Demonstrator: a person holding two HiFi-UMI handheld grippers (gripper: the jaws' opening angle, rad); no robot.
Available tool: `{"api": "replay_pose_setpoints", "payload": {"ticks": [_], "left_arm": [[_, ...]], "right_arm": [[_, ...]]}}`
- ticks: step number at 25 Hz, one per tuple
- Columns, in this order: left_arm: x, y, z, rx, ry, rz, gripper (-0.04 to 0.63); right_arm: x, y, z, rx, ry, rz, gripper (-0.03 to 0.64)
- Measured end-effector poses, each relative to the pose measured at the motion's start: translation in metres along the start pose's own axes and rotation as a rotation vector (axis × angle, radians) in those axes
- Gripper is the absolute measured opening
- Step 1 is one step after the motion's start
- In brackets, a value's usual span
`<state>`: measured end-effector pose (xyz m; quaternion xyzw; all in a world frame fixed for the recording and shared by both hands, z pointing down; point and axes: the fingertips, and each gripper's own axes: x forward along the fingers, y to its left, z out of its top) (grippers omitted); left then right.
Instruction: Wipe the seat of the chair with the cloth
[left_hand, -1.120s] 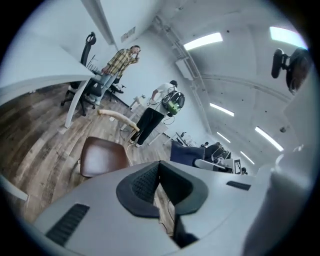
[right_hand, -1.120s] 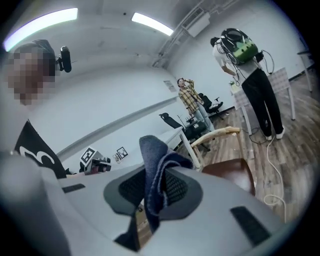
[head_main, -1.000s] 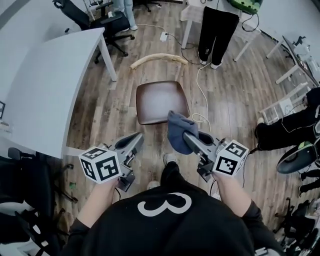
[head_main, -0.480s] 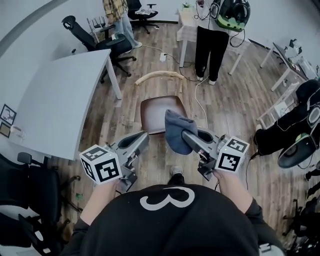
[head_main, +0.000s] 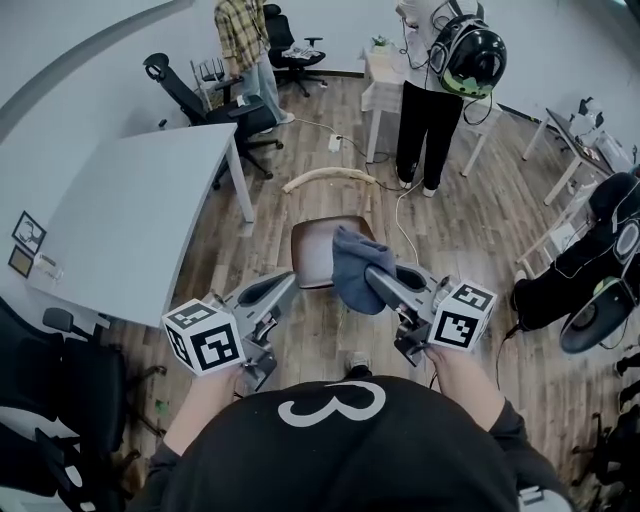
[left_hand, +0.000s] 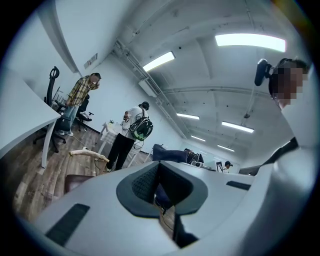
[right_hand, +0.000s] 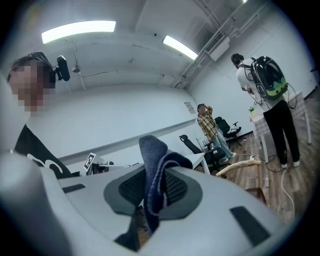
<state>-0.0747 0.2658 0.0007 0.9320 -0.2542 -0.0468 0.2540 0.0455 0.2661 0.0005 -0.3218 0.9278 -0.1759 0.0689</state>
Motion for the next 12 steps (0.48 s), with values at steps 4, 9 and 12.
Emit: {"api": "replay_pose_setpoints", "payload": {"ticks": [4,9,12], "left_arm": [[-0.003,-0.003,0.0,0.014,-0.003,-0.005,0.012],[-0.008,-0.008,-0.001,0.024,-0.006,-0.006,0.012],[-0.013,-0.01,0.0,0.024,-0.011,-0.005,0.012]], "right_arm": [[-0.002,0.001,0.003,-0.005,-0.027,-0.012,0.053],[-0.006,0.005,0.0,0.003,-0.042,-0.015,0.053],[-0.007,0.011,0.001,-0.005,-0.043,-0.013,0.054]]}}
